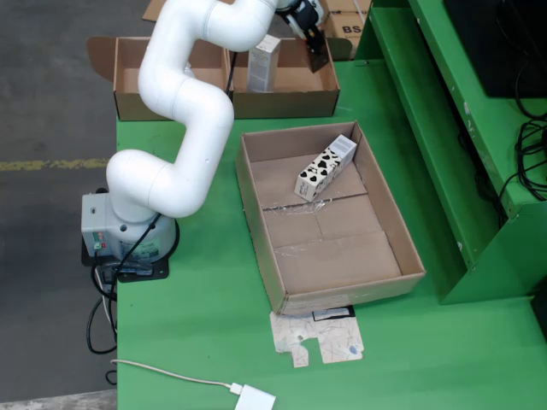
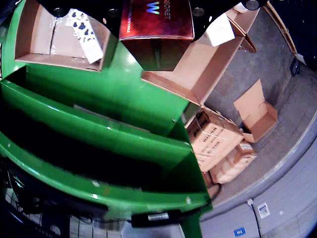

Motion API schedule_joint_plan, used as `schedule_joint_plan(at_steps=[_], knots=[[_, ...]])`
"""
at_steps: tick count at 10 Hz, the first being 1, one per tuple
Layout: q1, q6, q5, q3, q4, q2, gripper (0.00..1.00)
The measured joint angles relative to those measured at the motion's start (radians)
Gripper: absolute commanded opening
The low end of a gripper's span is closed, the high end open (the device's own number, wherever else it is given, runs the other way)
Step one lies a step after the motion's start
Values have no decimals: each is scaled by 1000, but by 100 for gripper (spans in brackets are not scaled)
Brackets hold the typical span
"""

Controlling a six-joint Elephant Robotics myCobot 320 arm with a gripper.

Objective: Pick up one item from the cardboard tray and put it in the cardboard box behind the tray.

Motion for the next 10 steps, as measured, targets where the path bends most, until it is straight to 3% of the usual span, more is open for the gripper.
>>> schedule_joint_plan(at_steps=[3,5,6,8,10], knots=[[5,-1,-5,2,58,-6,0],[121,-130,-129,2,188,-135,0],[195,-195,-293,2,354,-296,0],[206,-196,-337,-1,590,-308,0],[225,-210,-342,2,607,-336,0]])
